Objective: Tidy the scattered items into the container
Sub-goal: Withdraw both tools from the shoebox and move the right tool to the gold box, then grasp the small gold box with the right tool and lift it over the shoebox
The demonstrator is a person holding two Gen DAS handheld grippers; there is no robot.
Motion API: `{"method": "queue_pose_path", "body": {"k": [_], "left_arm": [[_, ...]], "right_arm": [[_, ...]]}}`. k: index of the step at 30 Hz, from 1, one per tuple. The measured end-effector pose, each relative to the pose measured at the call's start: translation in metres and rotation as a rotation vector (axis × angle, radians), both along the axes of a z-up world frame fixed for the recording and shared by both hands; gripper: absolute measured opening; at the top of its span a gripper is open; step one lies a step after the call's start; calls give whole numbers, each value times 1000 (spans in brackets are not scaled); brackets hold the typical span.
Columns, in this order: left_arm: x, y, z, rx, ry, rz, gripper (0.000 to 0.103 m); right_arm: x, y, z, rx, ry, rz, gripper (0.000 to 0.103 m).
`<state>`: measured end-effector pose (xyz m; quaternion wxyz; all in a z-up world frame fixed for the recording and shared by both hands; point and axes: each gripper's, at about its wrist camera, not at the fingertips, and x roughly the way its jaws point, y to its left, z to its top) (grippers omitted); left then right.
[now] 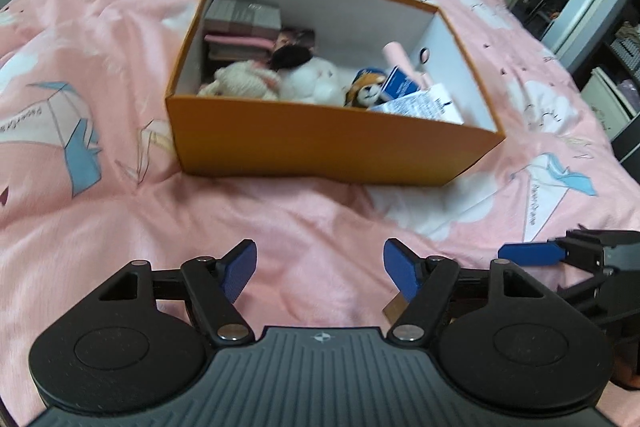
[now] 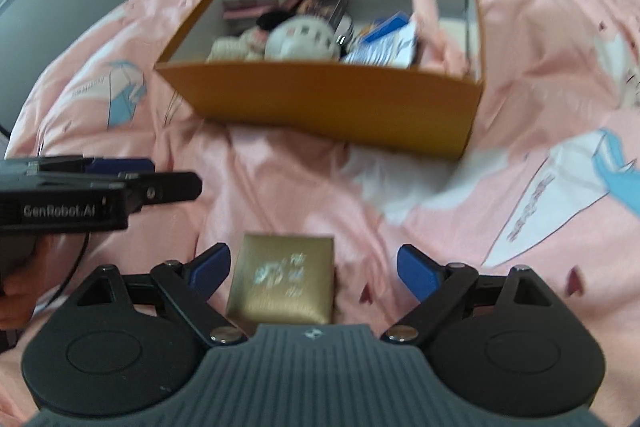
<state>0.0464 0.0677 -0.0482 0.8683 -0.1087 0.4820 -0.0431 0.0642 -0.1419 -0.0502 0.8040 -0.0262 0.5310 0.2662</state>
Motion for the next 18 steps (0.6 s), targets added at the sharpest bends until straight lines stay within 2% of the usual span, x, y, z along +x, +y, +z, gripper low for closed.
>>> {"method": "queue_pose_path", "body": {"k": [3,8,10,14,18], "left_arm": [[-2,-1,0,17,-2,-2,82],[0,-4,0,31,10,-11,82],[0,-5,-1,38,13,-18,82],[1,-5,0,38,7,-17,80],[3,-3,4,41,-11,-17,76]], "right_arm": [[0,5,-6,-18,22,18,89],[0,11,-14,-36,61,53,76],[1,12,-16,-26,78,65,65],[2,11,-14,-15,73,71,63],[2,10,-2,-6,19,74,63]]}}
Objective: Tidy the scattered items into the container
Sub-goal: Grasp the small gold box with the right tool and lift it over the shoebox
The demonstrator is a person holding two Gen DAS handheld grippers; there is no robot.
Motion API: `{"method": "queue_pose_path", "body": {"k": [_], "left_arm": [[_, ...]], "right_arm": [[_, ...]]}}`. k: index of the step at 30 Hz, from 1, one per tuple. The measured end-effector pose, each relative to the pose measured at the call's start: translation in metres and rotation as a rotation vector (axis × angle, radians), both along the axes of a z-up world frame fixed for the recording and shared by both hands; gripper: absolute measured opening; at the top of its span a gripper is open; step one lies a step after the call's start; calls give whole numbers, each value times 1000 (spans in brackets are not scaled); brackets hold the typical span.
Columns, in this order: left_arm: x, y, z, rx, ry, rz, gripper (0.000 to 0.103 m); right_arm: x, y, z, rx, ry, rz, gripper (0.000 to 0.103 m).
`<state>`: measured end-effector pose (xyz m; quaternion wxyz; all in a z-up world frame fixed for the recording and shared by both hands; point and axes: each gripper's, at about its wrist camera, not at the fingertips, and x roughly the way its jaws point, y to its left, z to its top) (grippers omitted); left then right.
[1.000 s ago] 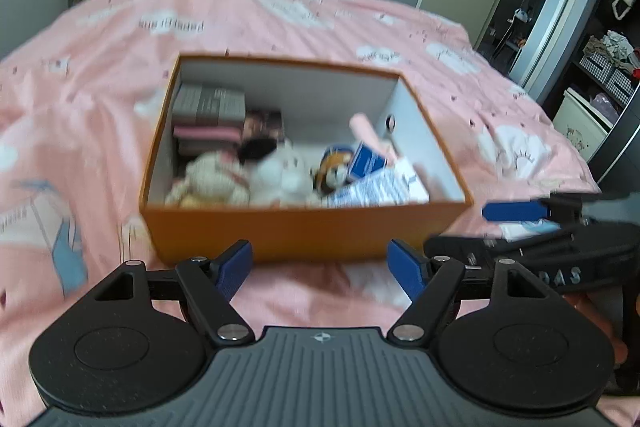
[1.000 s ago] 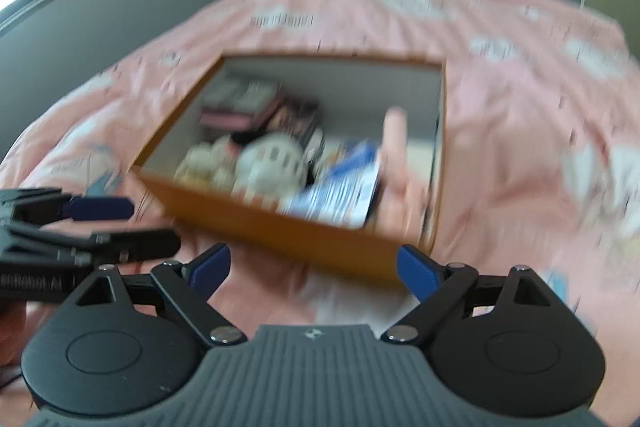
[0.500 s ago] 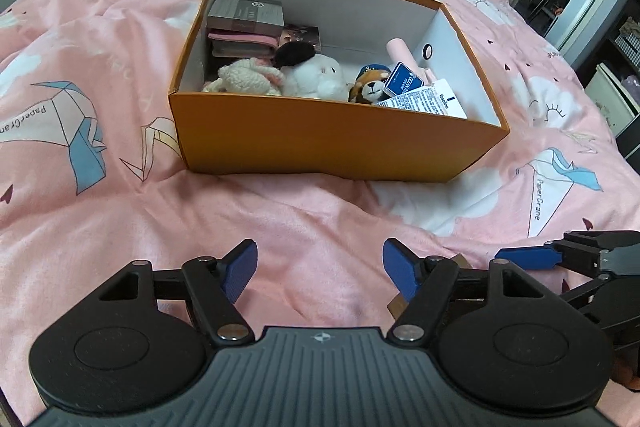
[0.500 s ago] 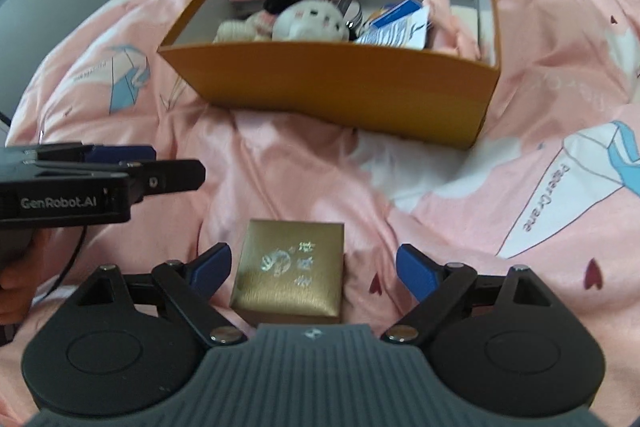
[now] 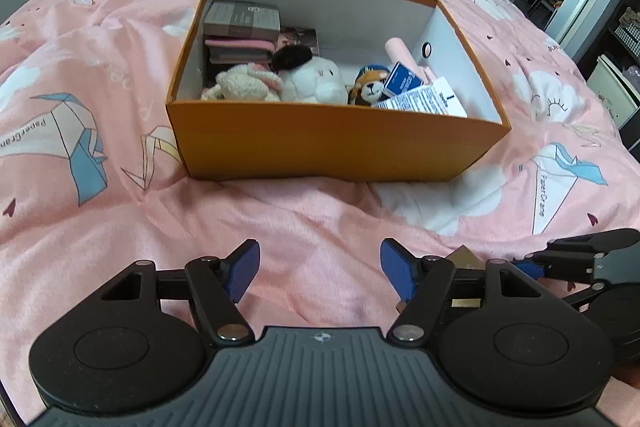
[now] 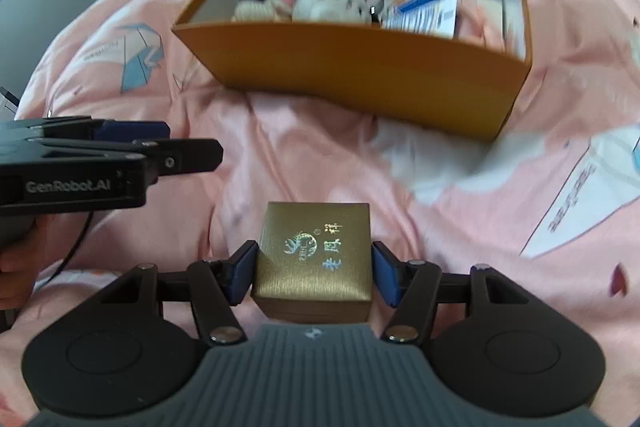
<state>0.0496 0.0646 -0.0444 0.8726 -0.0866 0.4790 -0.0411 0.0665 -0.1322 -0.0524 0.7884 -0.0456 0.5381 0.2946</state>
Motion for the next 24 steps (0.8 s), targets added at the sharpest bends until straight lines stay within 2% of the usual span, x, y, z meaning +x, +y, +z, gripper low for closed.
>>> {"method": "queue_pose_path", "body": {"k": [4,10,16,20,24], "left_arm": [[7,2,6,10,-14,-7,75],[22,12,26,8,-66,-8,75],[46,17,45,36,-121,-22,75],[67,19,49,62,-142,-32,75],[91,21,48,91,-144,-29,75]], "right_arm": [[5,-3,21,25,-65,6,63],[22,-8,60,120,-114,18,63],[52,-2,99,173,-222,21,63],[85,9,104,147,-308,27,63],[129,21,92,102,-329,-10,63]]}}
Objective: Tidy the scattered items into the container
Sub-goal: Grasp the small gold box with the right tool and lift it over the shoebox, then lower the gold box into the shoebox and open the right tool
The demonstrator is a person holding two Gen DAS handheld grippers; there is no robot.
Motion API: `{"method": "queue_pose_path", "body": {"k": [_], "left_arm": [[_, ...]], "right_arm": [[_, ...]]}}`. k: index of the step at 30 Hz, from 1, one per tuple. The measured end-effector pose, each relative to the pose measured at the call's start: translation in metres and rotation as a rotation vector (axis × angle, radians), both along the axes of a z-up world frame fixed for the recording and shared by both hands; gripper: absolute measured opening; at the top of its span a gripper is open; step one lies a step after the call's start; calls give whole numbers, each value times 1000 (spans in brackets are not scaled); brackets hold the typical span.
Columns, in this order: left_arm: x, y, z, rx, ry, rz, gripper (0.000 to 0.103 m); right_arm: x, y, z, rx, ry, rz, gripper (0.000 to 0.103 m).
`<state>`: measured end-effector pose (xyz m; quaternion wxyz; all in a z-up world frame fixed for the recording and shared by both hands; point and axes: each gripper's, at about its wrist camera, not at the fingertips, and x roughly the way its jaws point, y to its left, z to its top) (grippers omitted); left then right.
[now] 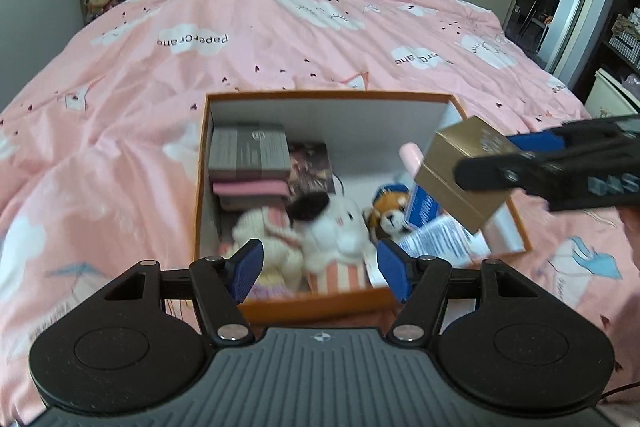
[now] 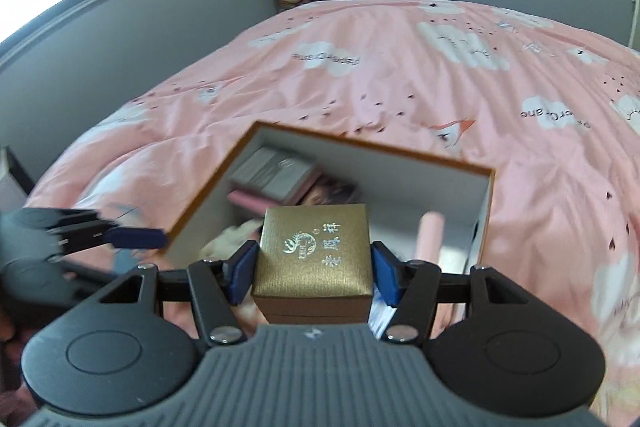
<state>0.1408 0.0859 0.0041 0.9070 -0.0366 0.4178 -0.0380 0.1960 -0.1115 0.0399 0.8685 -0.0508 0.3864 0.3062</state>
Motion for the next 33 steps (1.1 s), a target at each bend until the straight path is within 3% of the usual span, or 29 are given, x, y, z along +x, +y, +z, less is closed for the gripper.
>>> {"method": "queue_pose_path", "body": {"k": [4,9,15,26,33], "left_arm": [[22,2,-6,5,6,9,75],[40,3,-19,-10,27,11,75],[50,6,-30,-34,32,-5,75],[57,9,-40,-39,61,13,75],[56,9,-41,-38,67,17,75]], "right_arm": [[40,13,-21,-30,-20,-78,63],[88,23,-57,-6,93,-171,63],[120,37,-84,-23,140,-275,63],[133,60,-114,-95,162,-332,63],[132,48,-108,-44,197,-325,70]]}}
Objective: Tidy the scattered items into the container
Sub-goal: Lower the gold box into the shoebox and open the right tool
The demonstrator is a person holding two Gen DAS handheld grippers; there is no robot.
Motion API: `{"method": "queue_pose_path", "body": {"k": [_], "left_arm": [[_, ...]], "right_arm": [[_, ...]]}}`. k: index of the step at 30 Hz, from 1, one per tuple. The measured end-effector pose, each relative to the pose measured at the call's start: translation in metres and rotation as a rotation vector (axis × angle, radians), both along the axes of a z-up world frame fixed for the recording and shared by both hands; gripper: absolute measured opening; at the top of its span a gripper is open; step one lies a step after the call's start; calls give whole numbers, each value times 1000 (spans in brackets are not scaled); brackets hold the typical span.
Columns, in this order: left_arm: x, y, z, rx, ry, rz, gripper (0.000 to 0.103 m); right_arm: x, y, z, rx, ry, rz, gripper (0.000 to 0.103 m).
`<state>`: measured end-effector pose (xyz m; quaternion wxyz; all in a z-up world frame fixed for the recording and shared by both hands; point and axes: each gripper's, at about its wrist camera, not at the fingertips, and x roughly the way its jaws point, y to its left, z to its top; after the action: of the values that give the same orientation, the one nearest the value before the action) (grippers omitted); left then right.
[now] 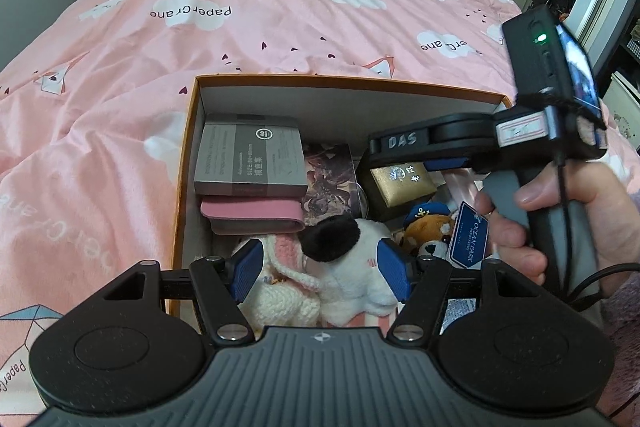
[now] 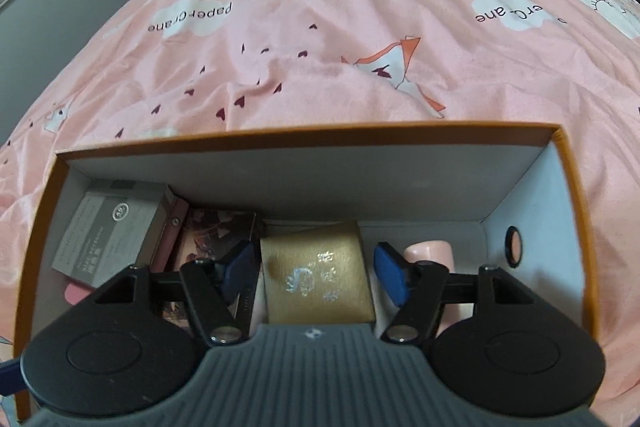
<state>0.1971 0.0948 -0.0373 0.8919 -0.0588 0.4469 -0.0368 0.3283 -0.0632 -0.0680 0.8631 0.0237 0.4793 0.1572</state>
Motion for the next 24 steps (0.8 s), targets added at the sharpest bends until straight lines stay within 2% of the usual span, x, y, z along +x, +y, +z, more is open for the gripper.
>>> {"method": "queue_pose_path", "body": {"k": [6,8,10,16,20,24], "left_arm": [[-2,-1,1,-5,1,-1,75],[-3,-1,2,-4,2,-1,75],[-4,-2,3,-4,0,-3,75],[-9,-5,6,2,-7,3,75],[-13,-8,11,10,-20,7,75],[-18,-12,20,32,-44,13,75]], "right_arm": [[-3,-16,3,68,78,-36,69],[-4,-17,-2,88,122,-44,61],[-8,-17,-2,77,124,-45,55],[-13,-28,-1,120,161,-70,54],[-30,-29,19,101,83,-38,55],[-56,-30,49,83,-20,15,62]]}}
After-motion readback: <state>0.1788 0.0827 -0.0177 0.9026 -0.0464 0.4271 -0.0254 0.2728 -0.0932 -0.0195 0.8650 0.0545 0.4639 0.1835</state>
